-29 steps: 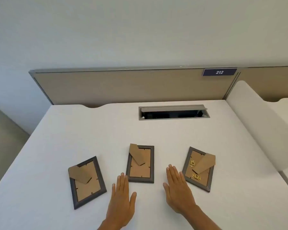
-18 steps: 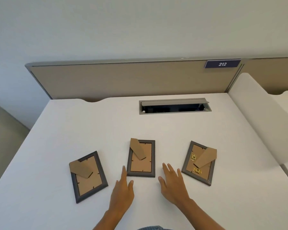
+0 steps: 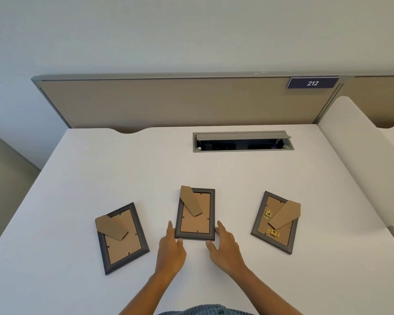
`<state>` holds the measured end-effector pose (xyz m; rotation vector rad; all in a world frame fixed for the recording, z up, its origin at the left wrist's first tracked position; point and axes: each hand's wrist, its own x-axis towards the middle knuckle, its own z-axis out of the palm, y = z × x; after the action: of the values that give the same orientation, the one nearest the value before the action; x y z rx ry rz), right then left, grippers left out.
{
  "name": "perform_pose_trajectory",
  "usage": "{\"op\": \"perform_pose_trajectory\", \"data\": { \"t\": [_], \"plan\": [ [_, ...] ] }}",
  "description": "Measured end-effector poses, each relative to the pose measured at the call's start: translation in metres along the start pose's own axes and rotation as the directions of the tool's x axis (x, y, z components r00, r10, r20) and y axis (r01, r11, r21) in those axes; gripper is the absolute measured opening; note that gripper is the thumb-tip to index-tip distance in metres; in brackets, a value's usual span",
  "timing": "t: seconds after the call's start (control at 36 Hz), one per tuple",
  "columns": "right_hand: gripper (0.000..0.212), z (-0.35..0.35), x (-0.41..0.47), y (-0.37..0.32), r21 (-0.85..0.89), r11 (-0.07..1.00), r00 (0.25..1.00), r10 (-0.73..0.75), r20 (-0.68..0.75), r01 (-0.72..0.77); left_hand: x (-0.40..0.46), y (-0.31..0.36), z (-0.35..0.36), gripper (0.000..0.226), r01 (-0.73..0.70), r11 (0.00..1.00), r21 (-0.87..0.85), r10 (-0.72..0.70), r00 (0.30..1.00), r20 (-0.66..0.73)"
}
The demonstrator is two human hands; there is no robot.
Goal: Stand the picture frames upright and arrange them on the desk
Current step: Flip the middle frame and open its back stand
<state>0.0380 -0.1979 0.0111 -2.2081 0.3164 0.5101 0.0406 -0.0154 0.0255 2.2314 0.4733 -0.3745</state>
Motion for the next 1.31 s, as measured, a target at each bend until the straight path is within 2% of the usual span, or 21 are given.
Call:
{"op": "perform_pose_trajectory", "data": {
  "t": [0.22, 0.36, 0.61, 0.83, 1.03, 1.11, 1.19, 1.25, 1.31],
  "plan": [
    [0.088, 0.0, -0.005, -0.017, 0.09, 0.996, 0.998, -0.005, 0.056, 0.0, 0.003, 0.006, 0.005, 0.081, 0.039, 0.999, -0.022, -0.038, 0.999, 0.036],
    [0.072, -0.007, -0.001, -0.009, 0.217, 0.976, 0.998, -0.029, 0.05, 0.017, 0.003, 0.006, 0.003, 0.08, 0.027, 0.999, -0.043, -0.025, 0.999, 0.044],
    [0.065, -0.023, -0.001, -0.007, 0.262, 0.953, 0.983, -0.116, -0.144, 0.151, 0.008, 0.012, -0.009, 0.077, -0.107, 0.991, -0.076, 0.111, 0.992, 0.056],
    [0.044, -0.031, 0.006, -0.017, 0.163, 0.954, 0.929, -0.191, -0.318, 0.252, 0.02, 0.023, -0.026, 0.049, -0.26, 0.964, 0.059, 0.259, 0.966, 0.016],
    [0.034, -0.056, 0.021, -0.036, 0.053, 0.92, 0.844, -0.332, -0.421, 0.388, 0.031, 0.046, -0.051, 0.024, -0.4, 0.914, 0.07, 0.401, 0.916, -0.011],
    [0.024, -0.076, 0.029, -0.052, -0.021, 0.89, 0.801, -0.42, -0.427, 0.456, 0.037, 0.061, -0.065, 0.008, -0.446, 0.893, 0.056, 0.448, 0.892, -0.054],
    [0.015, -0.097, 0.036, -0.065, -0.06, 0.856, 0.778, -0.494, -0.388, 0.513, 0.038, 0.079, -0.079, 0.002, -0.481, 0.871, 0.098, 0.49, 0.865, -0.111],
    [0.01, -0.11, 0.036, -0.071, -0.089, 0.841, 0.773, -0.528, -0.35, 0.534, 0.037, 0.089, -0.086, 0.01, -0.481, 0.862, 0.161, 0.502, 0.852, -0.145],
    [0.009, -0.122, 0.033, -0.075, -0.084, 0.851, 0.802, -0.517, -0.298, 0.518, 0.036, 0.095, -0.088, 0.015, -0.486, 0.867, 0.11, 0.498, 0.851, -0.166]
  ]
}}
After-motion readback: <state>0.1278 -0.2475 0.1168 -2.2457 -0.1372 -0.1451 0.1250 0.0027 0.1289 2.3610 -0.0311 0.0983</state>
